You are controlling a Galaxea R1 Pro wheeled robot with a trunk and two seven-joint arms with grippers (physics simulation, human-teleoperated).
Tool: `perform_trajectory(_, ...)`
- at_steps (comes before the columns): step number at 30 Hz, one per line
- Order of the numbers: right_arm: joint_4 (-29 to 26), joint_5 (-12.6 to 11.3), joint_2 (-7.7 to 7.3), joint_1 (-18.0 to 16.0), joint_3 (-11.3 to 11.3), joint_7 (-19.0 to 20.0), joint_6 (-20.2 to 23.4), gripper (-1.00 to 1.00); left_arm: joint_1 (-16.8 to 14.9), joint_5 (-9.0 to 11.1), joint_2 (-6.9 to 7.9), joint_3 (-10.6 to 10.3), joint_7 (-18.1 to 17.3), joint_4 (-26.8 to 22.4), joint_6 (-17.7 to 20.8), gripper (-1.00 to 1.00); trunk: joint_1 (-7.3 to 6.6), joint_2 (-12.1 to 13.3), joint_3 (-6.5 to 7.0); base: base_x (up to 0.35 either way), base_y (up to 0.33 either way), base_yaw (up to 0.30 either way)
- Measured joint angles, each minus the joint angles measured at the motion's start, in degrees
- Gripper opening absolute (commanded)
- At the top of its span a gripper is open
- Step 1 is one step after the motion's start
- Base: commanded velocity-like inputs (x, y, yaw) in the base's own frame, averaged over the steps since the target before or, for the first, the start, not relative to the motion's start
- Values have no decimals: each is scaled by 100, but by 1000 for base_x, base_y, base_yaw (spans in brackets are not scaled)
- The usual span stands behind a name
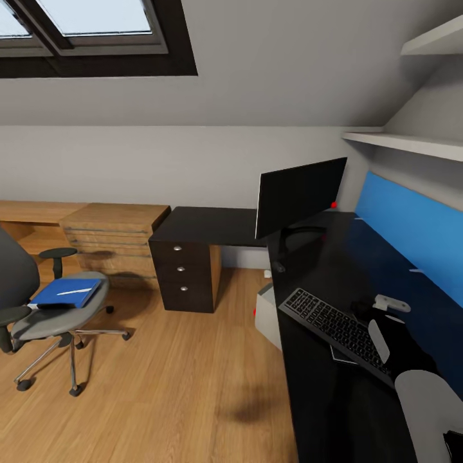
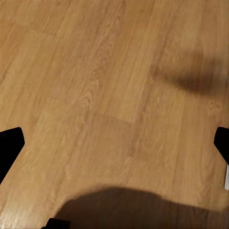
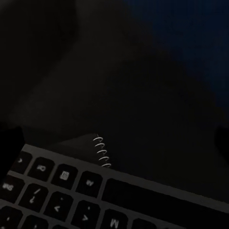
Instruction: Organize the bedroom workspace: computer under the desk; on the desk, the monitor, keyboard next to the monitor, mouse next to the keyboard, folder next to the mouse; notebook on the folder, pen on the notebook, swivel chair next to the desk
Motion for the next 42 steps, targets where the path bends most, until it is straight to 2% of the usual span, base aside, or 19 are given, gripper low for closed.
perform_trajectory(8, 0, 30, 1, 6, 0, 9, -3, 100, 0, 15, 8, 1, 9, -42, -8, 100, 0, 0, 0, 0, 0, 0)
perform_trajectory(19, 0, 40, -2, 6, 0, 23, -4, 100, 0, 86, 3, 155, 2, -91, -4, 100, 0, 0, 0, 0, 0, 0)
perform_trajectory(23, 10, 40, -5, 6, 1, 25, -4, 100, -1, 80, -7, 172, -11, -367, 24, 100, 0, 0, 0, 0, 0, 0)
perform_trajectory(27, 24, 43, -7, 6, 1, 24, -4, 100, -1, 76, -12, 187, -20, -945, 206, 100, 0, 0, 0, 0, 0, 0)
perform_trajectory(29, 30, 45, -7, 6, 1, 23, -4, 100, -1, 68, -19, 192, -21, -1167, 478, 100, 0, 0, 0, 0, 0, 0)
perform_trajectory(32, 37, 47, -7, 6, 1, 22, -7, 100, -1, 53, -48, 194, -20, -1559, 1147, 100, 0, 0, 0, 0, 0, 0)
perform_trajectory(35, 51, 47, -8, 6, 1, 22, -10, 100, -2, 44, -112, 190, -16, -2100, 1937, 100, 0, 0, 0, 0, 0, 0)
perform_trajectory(36, 67, 48, -8, 7, 1, 22, -11, 100, -3, 58, -160, 185, -16, -2484, 2448, 100, 0, 0, 1, 0, 0, 0)
perform_trajectory(37, 75, 48, -9, 7, 1, 21, -11, 100, -2, 74, -182, 184, -16, -2705, 2726, 100, 0, 0, 1, 0, 0, 0)
perform_trajectory(39, 89, 48, -12, 7, 1, 21, -12, 100, -2, 137, -217, 183, -13, -3150, 3238, 100, 0, 0, 1, 0, 0, 0)
perform_trajectory(40, 98, 48, -14, 7, 1, 21, -12, 100, -2, 246, -242, 184, -12, -3605, 3692, 100, 0, 0, 1, 0, 0, 0)
perform_trajectory(42, 104, 48, -15, 7, 1, 21, -13, 100, -1, 391, -258, 183, -10, -4067, 4116, 100, 0, 0, 1, 0, 0, 0)
